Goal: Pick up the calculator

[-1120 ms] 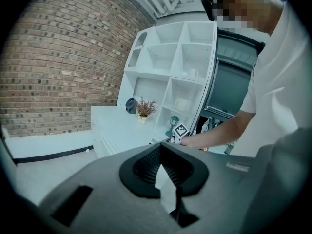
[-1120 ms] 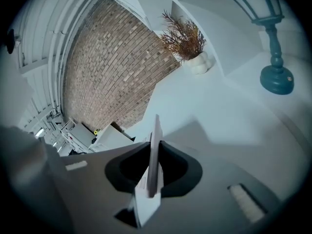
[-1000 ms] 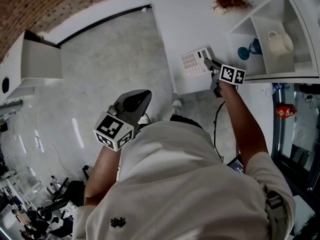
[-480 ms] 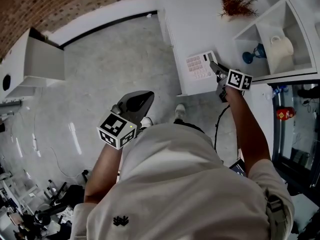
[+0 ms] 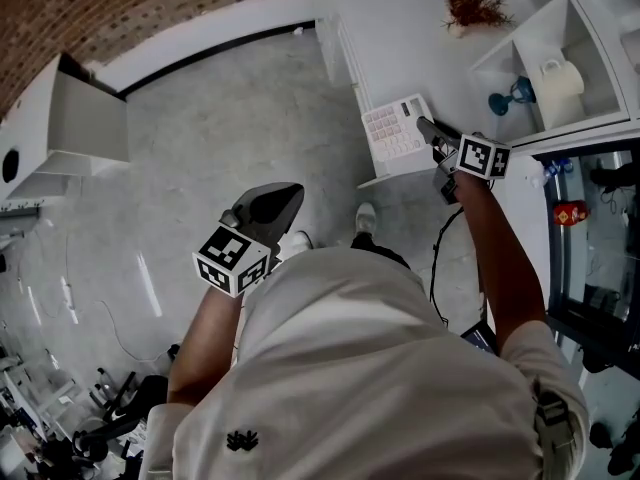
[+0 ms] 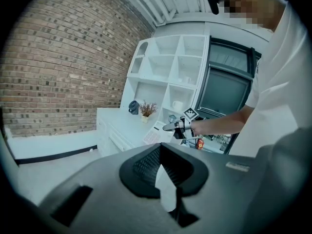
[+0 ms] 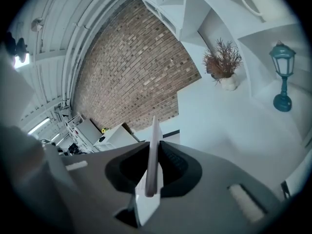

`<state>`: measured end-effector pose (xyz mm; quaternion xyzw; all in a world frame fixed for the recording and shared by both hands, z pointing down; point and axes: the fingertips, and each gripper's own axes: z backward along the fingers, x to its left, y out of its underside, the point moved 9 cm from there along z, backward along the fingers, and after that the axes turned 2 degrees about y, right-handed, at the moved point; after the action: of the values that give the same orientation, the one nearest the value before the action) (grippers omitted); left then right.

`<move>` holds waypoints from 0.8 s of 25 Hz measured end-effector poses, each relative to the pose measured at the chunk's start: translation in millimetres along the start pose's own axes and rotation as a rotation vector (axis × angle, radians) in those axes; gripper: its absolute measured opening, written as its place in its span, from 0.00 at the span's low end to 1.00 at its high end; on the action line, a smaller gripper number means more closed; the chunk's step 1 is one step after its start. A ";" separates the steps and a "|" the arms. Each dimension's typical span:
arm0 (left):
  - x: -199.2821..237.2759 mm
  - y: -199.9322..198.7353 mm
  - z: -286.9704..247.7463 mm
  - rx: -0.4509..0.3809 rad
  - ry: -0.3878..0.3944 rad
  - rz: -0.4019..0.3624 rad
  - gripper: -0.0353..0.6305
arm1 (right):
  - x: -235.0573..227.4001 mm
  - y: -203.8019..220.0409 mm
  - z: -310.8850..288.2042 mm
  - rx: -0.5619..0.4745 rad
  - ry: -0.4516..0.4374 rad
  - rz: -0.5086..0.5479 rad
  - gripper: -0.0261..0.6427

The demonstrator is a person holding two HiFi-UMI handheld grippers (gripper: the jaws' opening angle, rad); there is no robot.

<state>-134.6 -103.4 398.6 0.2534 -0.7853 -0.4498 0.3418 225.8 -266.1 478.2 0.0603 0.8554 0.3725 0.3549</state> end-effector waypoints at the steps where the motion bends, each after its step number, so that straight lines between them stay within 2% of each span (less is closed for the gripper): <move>1: 0.2 2.7 5.2 0.002 0.004 -0.003 0.06 | 7.7 1.9 1.4 -0.003 -0.004 0.006 0.14; 10: 5.9 29.5 52.4 0.004 0.034 0.013 0.06 | 72.2 26.9 8.6 -0.022 -0.027 0.021 0.14; 20: 5.5 57.5 77.5 0.022 0.055 0.009 0.06 | 120.3 52.8 22.9 -0.023 -0.043 0.027 0.13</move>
<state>-202.6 -39.2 422.9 0.2661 -0.7816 -0.4324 0.3625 143.1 -170.5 435.8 0.0759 0.8423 0.3858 0.3687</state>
